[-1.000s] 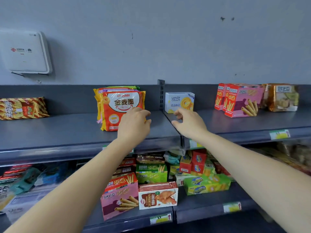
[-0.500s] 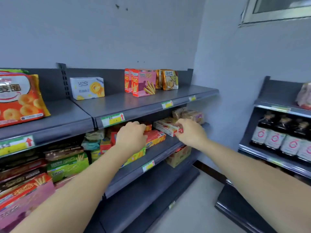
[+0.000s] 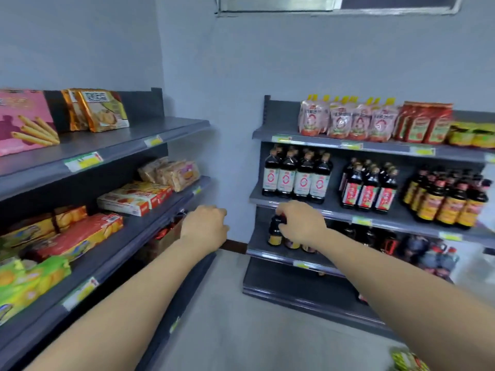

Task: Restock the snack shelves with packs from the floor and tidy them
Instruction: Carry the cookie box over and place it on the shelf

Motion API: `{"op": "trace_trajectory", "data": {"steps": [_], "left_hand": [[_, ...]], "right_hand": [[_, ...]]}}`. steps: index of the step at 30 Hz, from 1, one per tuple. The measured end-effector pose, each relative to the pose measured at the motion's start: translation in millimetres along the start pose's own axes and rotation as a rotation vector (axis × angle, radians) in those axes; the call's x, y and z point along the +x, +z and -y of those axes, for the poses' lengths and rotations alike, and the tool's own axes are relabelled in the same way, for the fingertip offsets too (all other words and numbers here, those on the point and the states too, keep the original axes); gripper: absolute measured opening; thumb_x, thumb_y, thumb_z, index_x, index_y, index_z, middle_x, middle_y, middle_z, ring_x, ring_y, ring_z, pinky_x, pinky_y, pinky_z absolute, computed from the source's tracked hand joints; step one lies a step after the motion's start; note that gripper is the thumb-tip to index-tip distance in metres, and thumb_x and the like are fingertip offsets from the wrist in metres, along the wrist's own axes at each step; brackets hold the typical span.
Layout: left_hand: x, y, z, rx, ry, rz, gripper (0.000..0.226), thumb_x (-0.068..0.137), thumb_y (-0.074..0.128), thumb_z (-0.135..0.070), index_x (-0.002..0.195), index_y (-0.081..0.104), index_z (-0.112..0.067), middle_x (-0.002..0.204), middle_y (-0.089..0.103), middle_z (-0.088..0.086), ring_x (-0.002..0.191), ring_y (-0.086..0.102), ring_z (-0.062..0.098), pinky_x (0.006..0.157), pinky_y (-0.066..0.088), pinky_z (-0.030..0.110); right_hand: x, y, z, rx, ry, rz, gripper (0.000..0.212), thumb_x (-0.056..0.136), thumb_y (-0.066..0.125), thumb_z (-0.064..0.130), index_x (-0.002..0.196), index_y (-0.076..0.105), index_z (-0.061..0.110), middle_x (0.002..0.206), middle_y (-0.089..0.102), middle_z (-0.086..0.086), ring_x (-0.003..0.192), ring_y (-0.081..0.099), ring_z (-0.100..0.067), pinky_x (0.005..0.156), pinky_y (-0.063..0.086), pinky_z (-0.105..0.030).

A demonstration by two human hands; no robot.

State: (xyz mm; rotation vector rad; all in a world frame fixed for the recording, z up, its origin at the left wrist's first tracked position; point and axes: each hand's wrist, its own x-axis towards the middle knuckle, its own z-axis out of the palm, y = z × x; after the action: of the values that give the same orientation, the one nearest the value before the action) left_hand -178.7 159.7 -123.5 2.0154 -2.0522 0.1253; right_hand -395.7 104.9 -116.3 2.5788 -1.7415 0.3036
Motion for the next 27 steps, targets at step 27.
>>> {"op": "trace_trajectory", "data": {"steps": [27], "left_hand": [[222, 240, -468, -0.156, 0.788, 0.334, 0.032, 0.095, 0.053, -0.033, 0.120, 0.061, -0.015, 0.117, 0.059, 0.006, 0.113, 0.053, 0.027, 0.082, 0.051, 0.039]], "right_hand": [[-108, 52, -468, 0.016, 0.957, 0.129, 0.038, 0.087, 0.055, 0.019, 0.125, 0.054, 0.019, 0.126, 0.056, -0.006, 0.113, 0.055, -0.026, 0.087, 0.048, -0.033]]}}
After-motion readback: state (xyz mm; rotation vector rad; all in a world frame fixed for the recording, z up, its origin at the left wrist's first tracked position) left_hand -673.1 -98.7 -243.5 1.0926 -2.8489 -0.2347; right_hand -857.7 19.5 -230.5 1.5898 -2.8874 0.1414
